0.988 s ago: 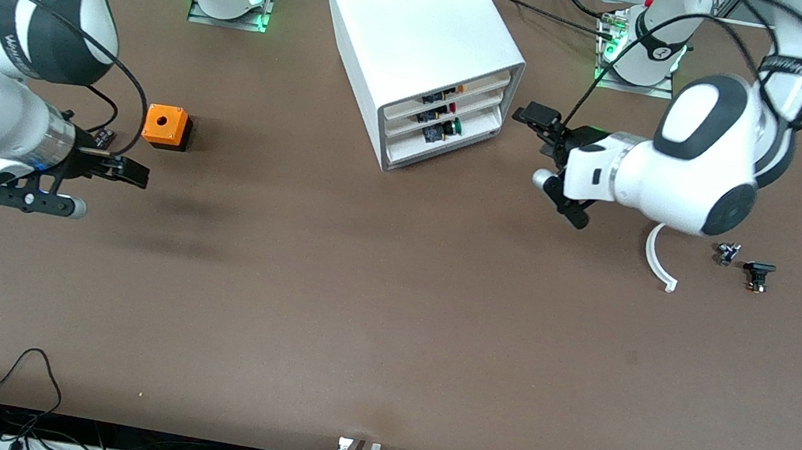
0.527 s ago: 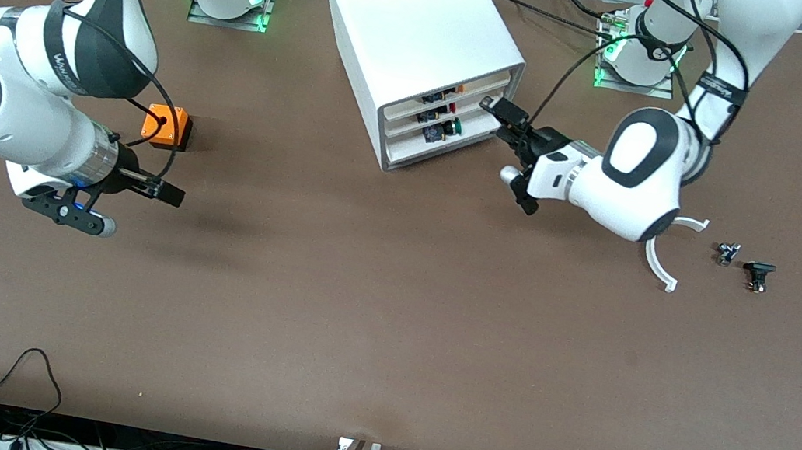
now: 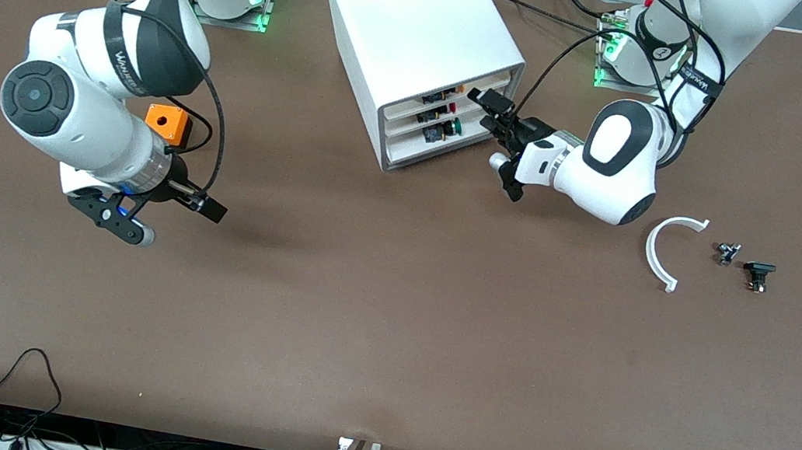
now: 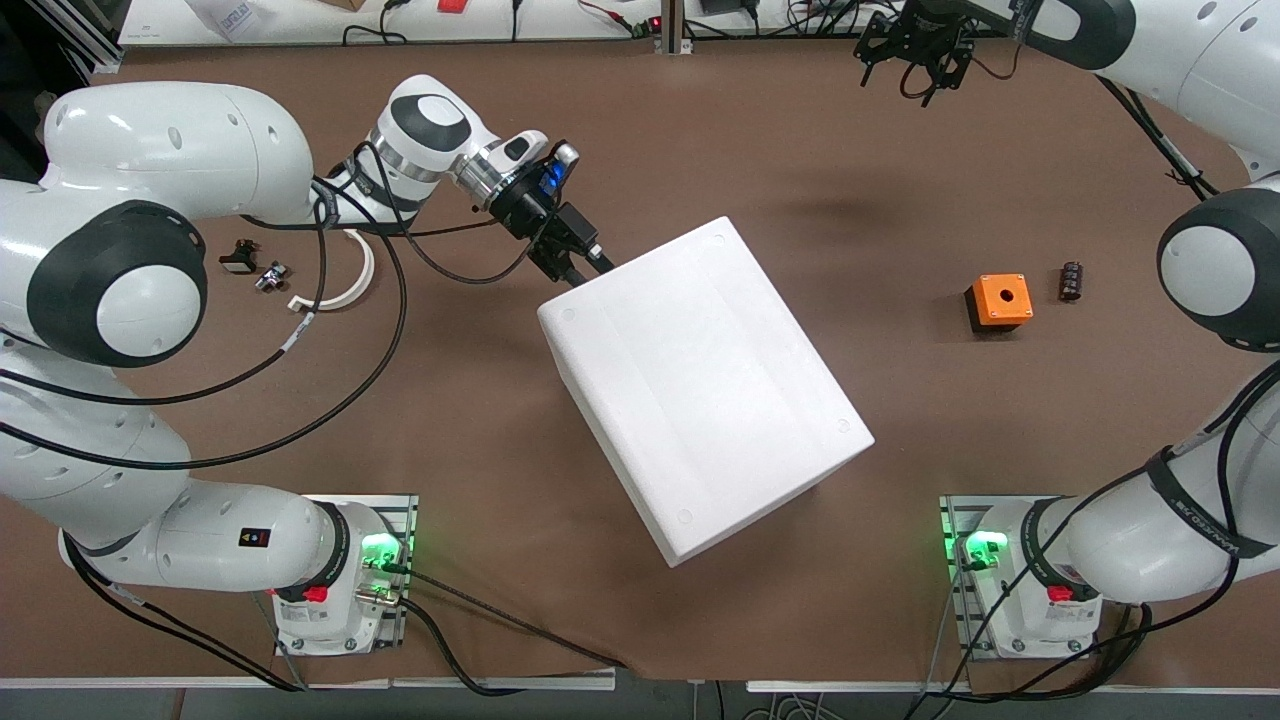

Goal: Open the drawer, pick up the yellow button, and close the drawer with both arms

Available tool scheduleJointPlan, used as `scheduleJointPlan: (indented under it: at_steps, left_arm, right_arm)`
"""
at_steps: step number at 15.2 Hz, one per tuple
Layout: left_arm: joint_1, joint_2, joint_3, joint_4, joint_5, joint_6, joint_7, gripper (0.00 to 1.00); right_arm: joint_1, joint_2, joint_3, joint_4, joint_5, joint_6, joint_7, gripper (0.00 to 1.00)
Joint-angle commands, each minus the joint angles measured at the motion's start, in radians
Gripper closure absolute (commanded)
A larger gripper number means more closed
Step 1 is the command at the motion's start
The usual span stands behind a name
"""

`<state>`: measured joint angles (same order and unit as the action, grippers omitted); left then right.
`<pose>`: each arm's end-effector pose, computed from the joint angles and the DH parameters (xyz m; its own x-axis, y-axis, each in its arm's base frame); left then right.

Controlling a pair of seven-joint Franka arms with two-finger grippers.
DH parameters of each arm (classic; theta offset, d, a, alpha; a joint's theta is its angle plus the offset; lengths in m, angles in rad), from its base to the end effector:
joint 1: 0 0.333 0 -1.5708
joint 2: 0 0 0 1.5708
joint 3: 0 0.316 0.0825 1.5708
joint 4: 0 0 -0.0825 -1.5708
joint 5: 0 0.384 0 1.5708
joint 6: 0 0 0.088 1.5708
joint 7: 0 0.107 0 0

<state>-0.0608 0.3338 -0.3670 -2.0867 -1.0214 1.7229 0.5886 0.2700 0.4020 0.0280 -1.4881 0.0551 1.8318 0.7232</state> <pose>0.4525 -0.2893 0.2819 0.7910 -0.5715 -0.2186 -0.0501 -0.4166 0.9077 0.6416 0.1989 0.4376 0.9003 -0.4266 -0.0858 -0.4289 -0.9033 -0.0086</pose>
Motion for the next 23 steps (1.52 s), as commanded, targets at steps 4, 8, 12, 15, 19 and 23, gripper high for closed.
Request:
scheduleJointPlan:
  at_steps: [4, 8, 12, 15, 19, 23]
  left_arm:
    - [0.024, -0.035, -0.007, -0.069, -0.039, -0.016, 0.114, 0.27]
    - [0.024, -0.035, -0.009, -0.076, -0.052, -0.019, 0.114, 0.36]
    - [0.022, -0.035, -0.012, -0.075, -0.066, -0.042, 0.123, 0.42]
    - [0.01, -0.033, -0.013, -0.076, -0.066, -0.045, 0.123, 0.42]
    - [0.007, -0.032, -0.015, -0.084, -0.066, -0.046, 0.157, 0.63]
    - [0.009, -0.032, -0.044, -0.092, -0.066, -0.045, 0.157, 0.8]
  right_arm:
    - [0.023, 0.017, -0.005, 0.034, 0.063, -0.011, 0.101, 0.01]
    - [0.035, 0.029, -0.005, 0.063, 0.086, -0.008, 0.152, 0.01]
    - [0.044, 0.086, -0.005, 0.181, 0.13, -0.039, 0.223, 0.01]
    - [0.066, 0.116, -0.005, 0.245, 0.134, -0.042, 0.298, 0.01]
    - [0.095, 0.168, -0.005, 0.346, 0.134, -0.058, 0.387, 0.01]
    - [0.13, 0.212, -0.005, 0.422, 0.132, -0.046, 0.478, 0.01]
